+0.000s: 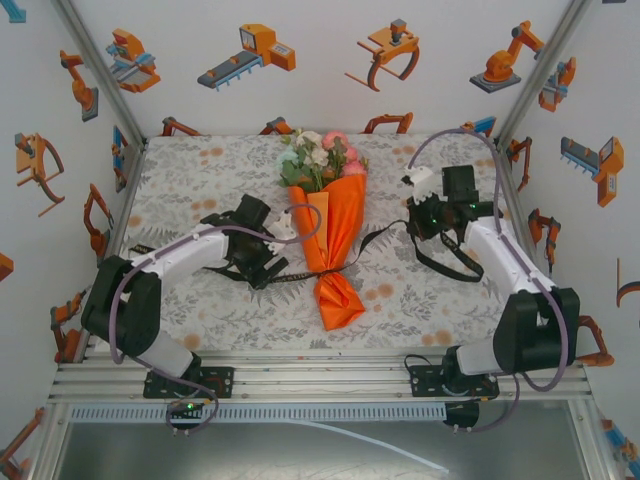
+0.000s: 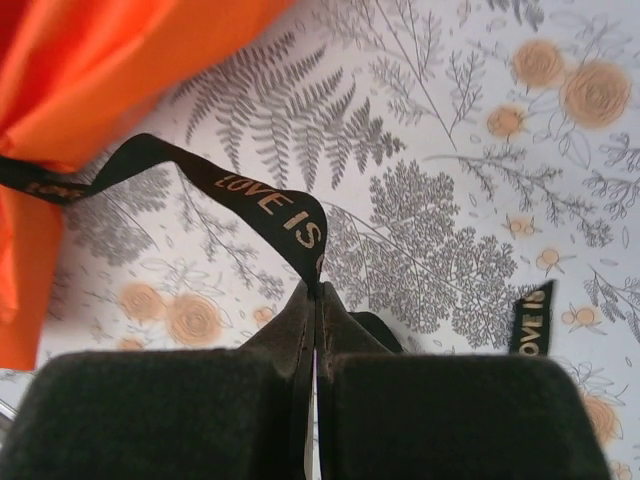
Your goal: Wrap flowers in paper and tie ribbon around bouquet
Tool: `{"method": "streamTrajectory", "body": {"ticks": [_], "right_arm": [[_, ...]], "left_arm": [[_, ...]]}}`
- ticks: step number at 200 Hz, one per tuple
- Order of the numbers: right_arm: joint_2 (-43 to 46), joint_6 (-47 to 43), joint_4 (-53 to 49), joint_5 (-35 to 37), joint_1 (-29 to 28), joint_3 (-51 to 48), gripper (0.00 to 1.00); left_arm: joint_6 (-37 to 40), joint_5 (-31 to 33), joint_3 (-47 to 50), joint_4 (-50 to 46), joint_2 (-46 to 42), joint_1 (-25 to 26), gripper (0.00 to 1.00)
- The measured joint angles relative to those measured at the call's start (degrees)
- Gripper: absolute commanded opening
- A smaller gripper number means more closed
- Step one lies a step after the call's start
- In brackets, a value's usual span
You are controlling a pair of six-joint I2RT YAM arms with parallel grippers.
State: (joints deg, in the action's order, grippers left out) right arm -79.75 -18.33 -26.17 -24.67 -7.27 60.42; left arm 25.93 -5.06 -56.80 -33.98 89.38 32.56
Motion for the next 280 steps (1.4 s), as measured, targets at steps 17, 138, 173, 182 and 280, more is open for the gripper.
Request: {"method": "streamTrajectory", "body": {"ticks": [17, 138, 173, 182, 280], "right_arm": [[0.2, 1.1, 1.2, -0.8, 0.0, -0.6, 0.00], [2.5, 6.0, 4.7, -3.3, -0.2, -3.8, 0.00], [4.0, 9.4, 6.0, -4.8, -3.7, -4.4, 0.00], [4.5, 10.0, 6.6, -5.1, -5.4, -4.9, 0.00], [3.1, 21.2, 20.1, -10.8, -19.1, -7.5, 0.00]], "left_arm": [[0.6, 0.7, 0.0, 0.6, 1.0, 0.9, 0.61], [1.3, 2.3, -3.0, 2.3, 8.3, 3.4, 0.00], [-4.3, -3.9, -3.3, 6.2, -3.6, 3.4, 0.00], [-6.4, -6.2, -3.3, 9.2, -6.9, 3.4, 0.00], [-25.4, -17.6, 1.1, 34.4, -7.6, 5.5, 0.00]]}}
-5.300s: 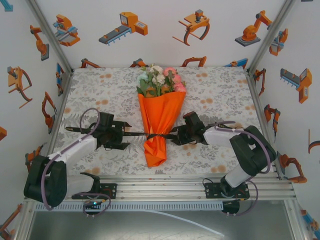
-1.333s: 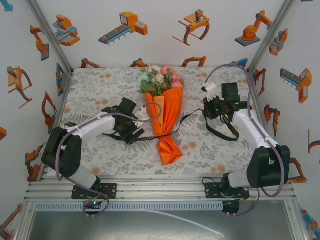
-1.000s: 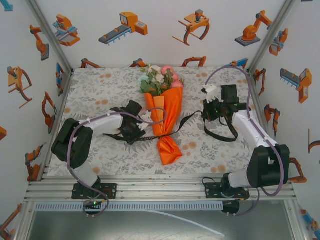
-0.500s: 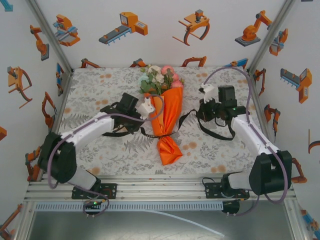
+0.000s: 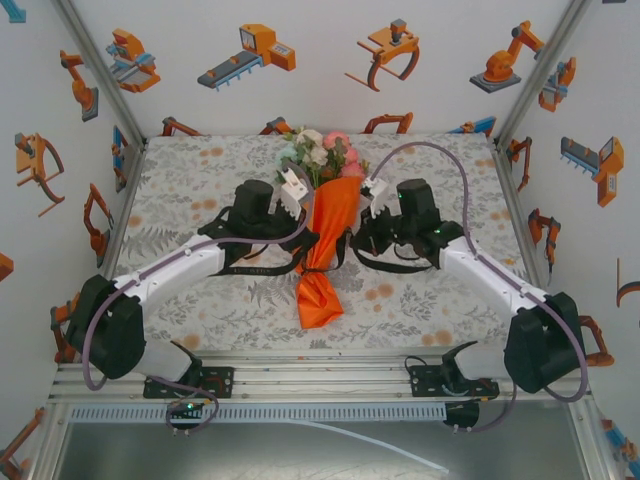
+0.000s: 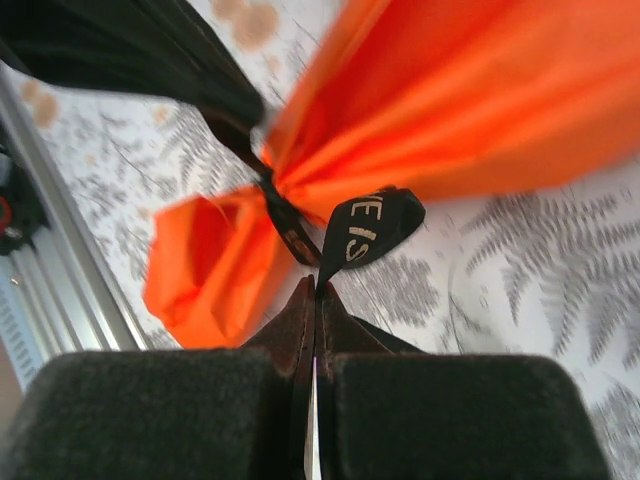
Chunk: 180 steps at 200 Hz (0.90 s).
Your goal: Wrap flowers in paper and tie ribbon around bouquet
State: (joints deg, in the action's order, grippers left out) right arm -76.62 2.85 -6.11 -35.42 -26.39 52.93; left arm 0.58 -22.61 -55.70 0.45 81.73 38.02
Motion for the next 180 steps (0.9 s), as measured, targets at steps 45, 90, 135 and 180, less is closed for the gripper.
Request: {"method": "streamTrajectory", "body": {"ticks": [45, 90, 135, 180], "right_arm": [[-10.9, 10.1, 17.5, -1.0, -1.4, 2.7, 0.00], [-20.4, 12.5, 18.3, -2.9, -7.9, 7.3, 0.35], [-15.0, 9.2, 13.2, -0.3, -7.2, 6.6, 0.43], [-5.6, 5.9, 13.3, 0.1, -5.7, 1.7, 0.44]], "left_arm": [[-1.3, 0.0, 1.1, 1.9, -0.7, 0.0, 0.00], [-2.1, 0.2, 4.1, 2.8, -4.2, 0.0, 0.00], [-3.3, 0.1, 5.5, 4.2, -5.5, 0.2, 0.00], [-4.4, 0.5, 5.5, 5.6, -4.9, 0.2, 0.00]]}}
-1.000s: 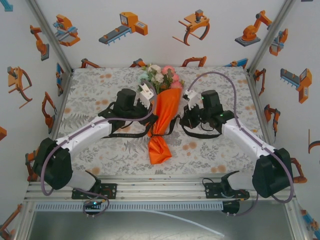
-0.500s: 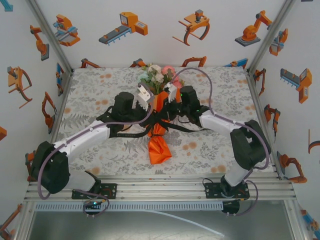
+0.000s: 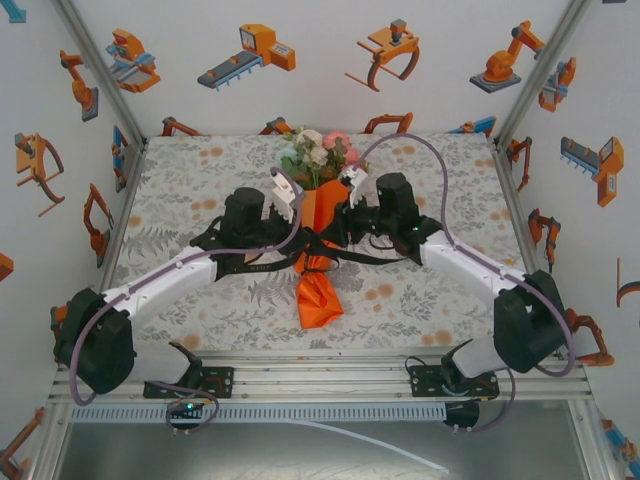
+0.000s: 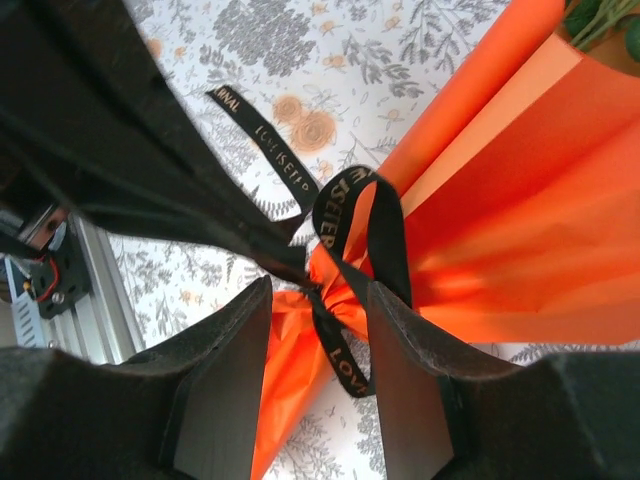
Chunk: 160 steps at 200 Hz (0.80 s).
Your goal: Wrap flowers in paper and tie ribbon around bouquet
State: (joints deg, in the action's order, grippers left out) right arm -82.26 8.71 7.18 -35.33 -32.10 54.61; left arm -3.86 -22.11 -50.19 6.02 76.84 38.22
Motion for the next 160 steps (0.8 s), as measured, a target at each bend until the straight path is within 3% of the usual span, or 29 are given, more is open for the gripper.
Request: {"method": "streamTrajectory", "body": {"ticks": [37, 81, 100, 118, 129, 140, 160], "right_arm": [[-1.0, 1.5, 5.2, -4.6, -0.1, -4.0, 0.51], [-6.3, 2.9, 12.3, -6.6, -1.1, -3.9, 0.49], [-9.4, 3.8, 14.9, -7.0, -1.3, -3.6, 0.35], [-10.7, 4.5, 15.9, -7.9, -1.3, -3.5, 0.15], [-10.8, 4.9, 16.1, -8.0, -1.4, -3.6, 0.05], [-10.7, 5.1, 16.7, -7.8, -1.4, -3.7, 0.00], [-10.3, 5.2, 18.1, -7.3, -1.4, -4.3, 0.00]], "left_arm": [[-1.0, 0.0, 0.0, 1.0, 1.2, 0.0, 0.00], [-1.8, -0.1, 0.0, 1.3, 1.7, 0.0, 0.01], [-1.9, 0.0, 0.0, 1.3, 1.7, 0.0, 0.10], [-1.8, 1.2, 0.0, 1.5, 1.7, -0.2, 0.33], [-1.9, 2.4, 0.0, 1.6, 1.6, -0.5, 0.40], [-2.3, 3.5, 0.0, 1.5, 1.3, -0.8, 0.45], [-5.0, 5.9, 0.0, 1.0, 0.0, -1.1, 0.50]]}}
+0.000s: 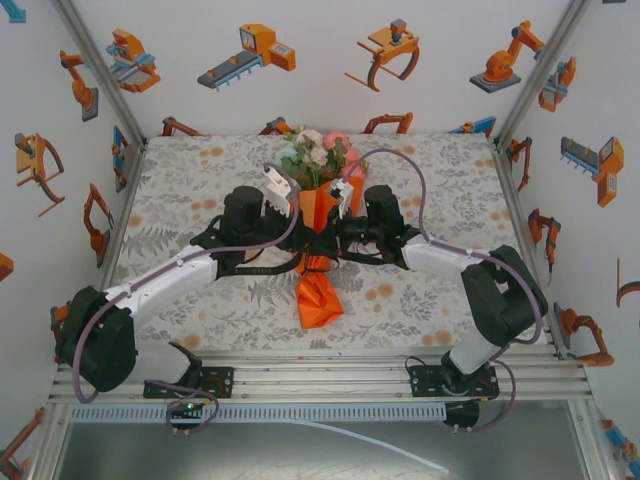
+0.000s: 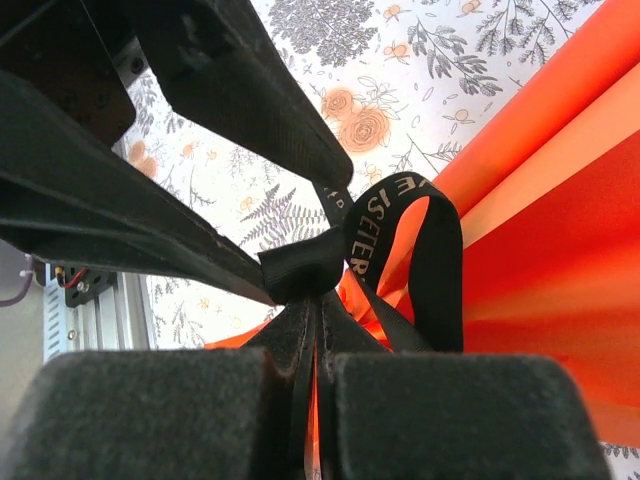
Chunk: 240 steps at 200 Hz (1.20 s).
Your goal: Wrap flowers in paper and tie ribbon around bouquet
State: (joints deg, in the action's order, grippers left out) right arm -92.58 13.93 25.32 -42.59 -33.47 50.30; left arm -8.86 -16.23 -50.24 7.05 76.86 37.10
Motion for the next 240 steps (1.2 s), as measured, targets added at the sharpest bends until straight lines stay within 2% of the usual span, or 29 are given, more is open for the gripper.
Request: {"method": "streamTrajectory", "body": {"ticks": [28, 49, 87, 111, 127, 145, 156, 195, 240], "right_arm": [[0.6, 0.0, 0.3, 0.0, 0.0, -1.1, 0.00], [0.8, 0.0, 0.2, 0.0, 0.0, -1.5, 0.00], [2.4, -0.7, -1.2, 0.2, 0.0, -1.6, 0.00], [3.6, -1.1, -2.1, 0.2, 0.0, -1.7, 0.00], [4.0, -1.4, -2.4, 0.4, 0.0, -1.9, 0.00], [4.3, -1.6, -2.5, 0.7, 0.0, -2.3, 0.00], [4.3, -1.8, -2.6, 0.9, 0.0, -2.4, 0.00], [4.5, -1.8, -3.4, 2.6, 0.0, -2.4, 0.00], [5.3, -1.8, -6.4, 7.8, 0.0, -3.0, 0.00]], "left_arm": [[-5.4, 2.4, -1.7, -2.4, -0.3, -4.0, 0.50], [-7.9, 2.4, -7.7, -7.3, 4.2, -7.1, 0.49], [-9.2, -4.2, -13.2, -10.9, 12.3, -7.6, 0.54], [-9.2, -6.1, -14.1, -13.3, 15.7, -7.1, 0.53], [-9.2, -6.2, -14.4, -15.0, 17.2, -7.1, 0.42], [-9.9, -6.6, -14.4, -15.8, 17.5, -7.1, 0.12], [-9.9, -7.0, -14.4, -15.5, 17.4, -7.1, 0.00], [-12.4, -4.9, -11.1, -15.2, 13.8, -7.4, 0.00], [-25.1, 6.3, -1.4, -16.5, -0.8, -8.7, 0.00]]}}
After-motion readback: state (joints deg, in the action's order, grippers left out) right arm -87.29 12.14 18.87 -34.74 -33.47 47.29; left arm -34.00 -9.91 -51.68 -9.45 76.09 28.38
